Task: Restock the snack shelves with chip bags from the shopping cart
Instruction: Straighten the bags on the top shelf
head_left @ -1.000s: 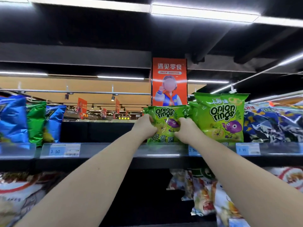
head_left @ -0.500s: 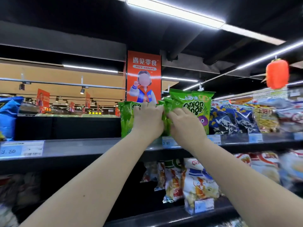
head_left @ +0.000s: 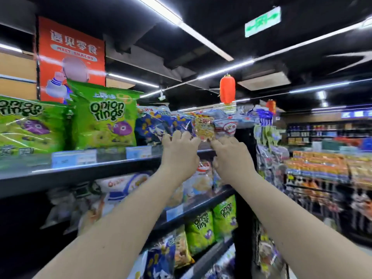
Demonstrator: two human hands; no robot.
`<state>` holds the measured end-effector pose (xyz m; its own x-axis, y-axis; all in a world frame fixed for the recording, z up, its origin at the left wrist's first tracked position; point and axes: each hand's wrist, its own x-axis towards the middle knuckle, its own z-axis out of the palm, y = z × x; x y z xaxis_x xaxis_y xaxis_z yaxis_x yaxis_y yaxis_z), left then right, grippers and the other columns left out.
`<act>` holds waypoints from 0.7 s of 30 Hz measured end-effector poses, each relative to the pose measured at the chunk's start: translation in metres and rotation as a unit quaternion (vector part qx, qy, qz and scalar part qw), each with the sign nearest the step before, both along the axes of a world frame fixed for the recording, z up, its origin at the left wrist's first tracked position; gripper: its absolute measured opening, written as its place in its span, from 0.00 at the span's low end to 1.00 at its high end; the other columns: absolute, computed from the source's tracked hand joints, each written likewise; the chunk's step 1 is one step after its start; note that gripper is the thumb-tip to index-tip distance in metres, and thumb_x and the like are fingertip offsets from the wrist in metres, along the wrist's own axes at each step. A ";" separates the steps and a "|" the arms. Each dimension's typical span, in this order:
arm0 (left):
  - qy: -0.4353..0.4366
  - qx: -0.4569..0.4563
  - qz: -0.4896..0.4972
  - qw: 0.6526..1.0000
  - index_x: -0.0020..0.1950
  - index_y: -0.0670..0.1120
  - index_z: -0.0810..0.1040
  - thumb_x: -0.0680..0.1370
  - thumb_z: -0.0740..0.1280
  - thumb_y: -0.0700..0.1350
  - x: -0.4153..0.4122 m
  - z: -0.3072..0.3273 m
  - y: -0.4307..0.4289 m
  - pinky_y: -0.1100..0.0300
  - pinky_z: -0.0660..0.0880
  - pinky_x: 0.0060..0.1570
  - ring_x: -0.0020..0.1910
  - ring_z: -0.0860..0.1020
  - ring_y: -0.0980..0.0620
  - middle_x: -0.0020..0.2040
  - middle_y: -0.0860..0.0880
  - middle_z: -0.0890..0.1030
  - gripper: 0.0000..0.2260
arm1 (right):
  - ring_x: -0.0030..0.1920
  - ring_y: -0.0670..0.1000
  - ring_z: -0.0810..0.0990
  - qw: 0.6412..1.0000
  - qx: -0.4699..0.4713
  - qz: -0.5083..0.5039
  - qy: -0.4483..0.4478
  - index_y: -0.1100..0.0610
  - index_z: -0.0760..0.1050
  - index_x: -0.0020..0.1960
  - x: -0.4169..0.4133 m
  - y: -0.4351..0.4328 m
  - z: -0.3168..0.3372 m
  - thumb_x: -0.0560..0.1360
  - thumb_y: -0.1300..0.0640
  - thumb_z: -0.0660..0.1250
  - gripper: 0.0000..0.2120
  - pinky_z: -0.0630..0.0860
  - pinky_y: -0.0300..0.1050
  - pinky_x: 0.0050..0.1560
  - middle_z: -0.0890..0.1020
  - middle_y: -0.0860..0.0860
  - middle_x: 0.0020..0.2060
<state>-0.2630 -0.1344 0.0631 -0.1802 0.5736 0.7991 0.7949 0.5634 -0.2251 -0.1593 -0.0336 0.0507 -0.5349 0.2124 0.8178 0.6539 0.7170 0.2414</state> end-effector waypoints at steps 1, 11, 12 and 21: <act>-0.004 -0.010 -0.010 1.000 0.62 0.51 0.73 0.77 0.62 0.49 0.012 -0.006 0.023 0.46 0.64 0.61 0.63 0.69 0.43 0.62 0.48 0.74 0.13 | 0.43 0.60 0.78 1.000 -0.007 -0.016 -0.003 0.58 0.77 0.50 0.014 0.018 -0.006 0.65 0.59 0.74 0.15 0.69 0.49 0.36 0.79 0.56 0.41; -0.051 -0.078 -0.146 0.985 0.62 0.50 0.73 0.78 0.61 0.47 0.176 -0.078 0.281 0.47 0.64 0.58 0.62 0.69 0.42 0.61 0.46 0.74 0.13 | 0.54 0.60 0.74 0.985 -0.093 -0.145 -0.022 0.56 0.73 0.57 0.198 0.225 -0.084 0.73 0.59 0.68 0.14 0.71 0.50 0.47 0.76 0.55 0.52; -0.052 -0.086 -0.157 0.982 0.63 0.50 0.72 0.78 0.60 0.47 0.194 -0.089 0.305 0.47 0.65 0.60 0.64 0.69 0.42 0.62 0.46 0.74 0.14 | 0.58 0.59 0.72 0.980 -0.109 -0.163 -0.034 0.56 0.70 0.62 0.216 0.245 -0.096 0.75 0.57 0.65 0.15 0.70 0.51 0.52 0.74 0.55 0.56; -0.123 -0.192 -0.239 0.944 0.60 0.49 0.74 0.78 0.61 0.48 0.320 -0.190 0.481 0.43 0.63 0.63 0.65 0.68 0.41 0.62 0.46 0.75 0.11 | 0.61 0.57 0.69 0.935 -0.221 -0.273 -0.059 0.53 0.69 0.62 0.345 0.395 -0.183 0.77 0.57 0.62 0.14 0.68 0.51 0.56 0.73 0.52 0.59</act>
